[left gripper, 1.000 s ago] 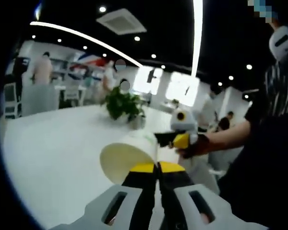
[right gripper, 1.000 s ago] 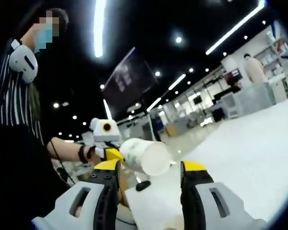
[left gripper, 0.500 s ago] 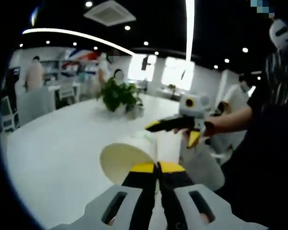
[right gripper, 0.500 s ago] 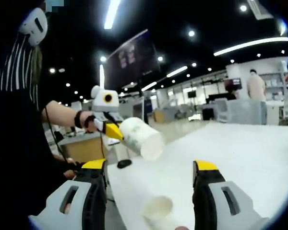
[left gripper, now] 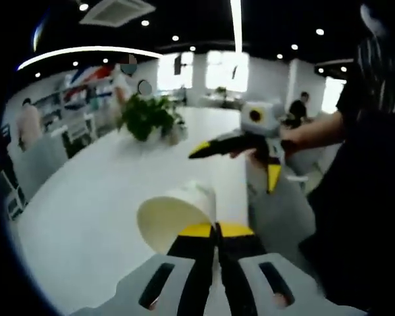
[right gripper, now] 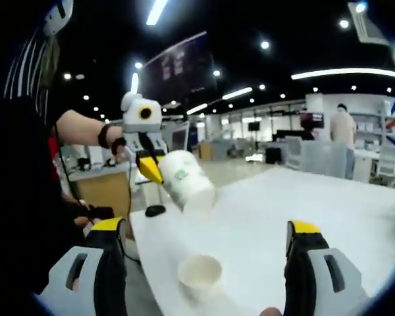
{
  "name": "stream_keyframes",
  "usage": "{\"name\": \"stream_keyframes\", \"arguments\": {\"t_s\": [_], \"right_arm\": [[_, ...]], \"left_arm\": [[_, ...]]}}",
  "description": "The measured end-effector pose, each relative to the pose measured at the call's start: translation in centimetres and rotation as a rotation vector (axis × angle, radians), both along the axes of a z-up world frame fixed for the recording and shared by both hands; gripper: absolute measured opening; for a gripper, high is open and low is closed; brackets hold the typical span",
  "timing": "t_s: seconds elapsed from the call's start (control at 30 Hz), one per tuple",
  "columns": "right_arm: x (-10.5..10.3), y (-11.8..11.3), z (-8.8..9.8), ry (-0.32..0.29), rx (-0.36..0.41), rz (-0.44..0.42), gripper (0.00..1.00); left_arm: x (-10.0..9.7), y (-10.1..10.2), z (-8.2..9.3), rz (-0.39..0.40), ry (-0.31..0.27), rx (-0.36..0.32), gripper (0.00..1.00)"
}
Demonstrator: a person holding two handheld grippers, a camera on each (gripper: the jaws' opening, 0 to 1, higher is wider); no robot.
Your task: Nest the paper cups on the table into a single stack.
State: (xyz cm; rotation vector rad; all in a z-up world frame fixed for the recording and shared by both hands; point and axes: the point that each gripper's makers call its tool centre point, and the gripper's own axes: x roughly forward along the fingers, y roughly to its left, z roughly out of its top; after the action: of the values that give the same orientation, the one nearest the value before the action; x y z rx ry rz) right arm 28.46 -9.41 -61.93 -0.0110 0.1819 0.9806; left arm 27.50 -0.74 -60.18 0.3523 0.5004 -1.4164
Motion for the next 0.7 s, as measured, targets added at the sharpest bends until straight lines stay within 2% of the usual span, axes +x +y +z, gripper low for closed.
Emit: {"name": "stream_keyframes", "arguments": {"t_s": [0.13, 0.23, 0.43, 0.47, 0.5, 0.6, 0.7], "right_arm": [[0.2, -0.2, -0.3, -0.003, -0.014, -0.008, 1.00], [0.4, -0.7, -0.5, -0.016, -0.031, -0.027, 1.00], [1.6, -2.4, -1.8, 0.006, -0.057, -0.091, 1.00], [1.7, -2.5, -2.0, 0.009, -0.063, -0.094, 1.00], [2.1, -3.3, -2.9, 0.020, -0.114, -0.122, 1.00], [2.4, -3.6, -3.0, 0.009, -0.112, -0.133, 1.00], [2.6, -3.9, -3.1, 0.014, -0.117, -0.139, 1.00]], "left_arm": [[0.2, 0.2, -1.0, -0.031, -0.022, 0.099, 0.00], [-0.1, -0.4, -1.0, -0.065, -0.032, 0.129, 0.00], [-0.5, -1.1, -2.8, -0.216, -0.112, 0.312, 0.00], [-0.6, -1.2, -3.1, -0.232, -0.122, 0.329, 0.00], [-0.7, -1.3, -3.4, -0.250, -0.115, 0.355, 0.00], [-0.6, -1.5, -4.1, -0.298, -0.149, 0.415, 0.00], [-0.6, -1.9, -4.9, -0.328, -0.154, 0.447, 0.00]]}}
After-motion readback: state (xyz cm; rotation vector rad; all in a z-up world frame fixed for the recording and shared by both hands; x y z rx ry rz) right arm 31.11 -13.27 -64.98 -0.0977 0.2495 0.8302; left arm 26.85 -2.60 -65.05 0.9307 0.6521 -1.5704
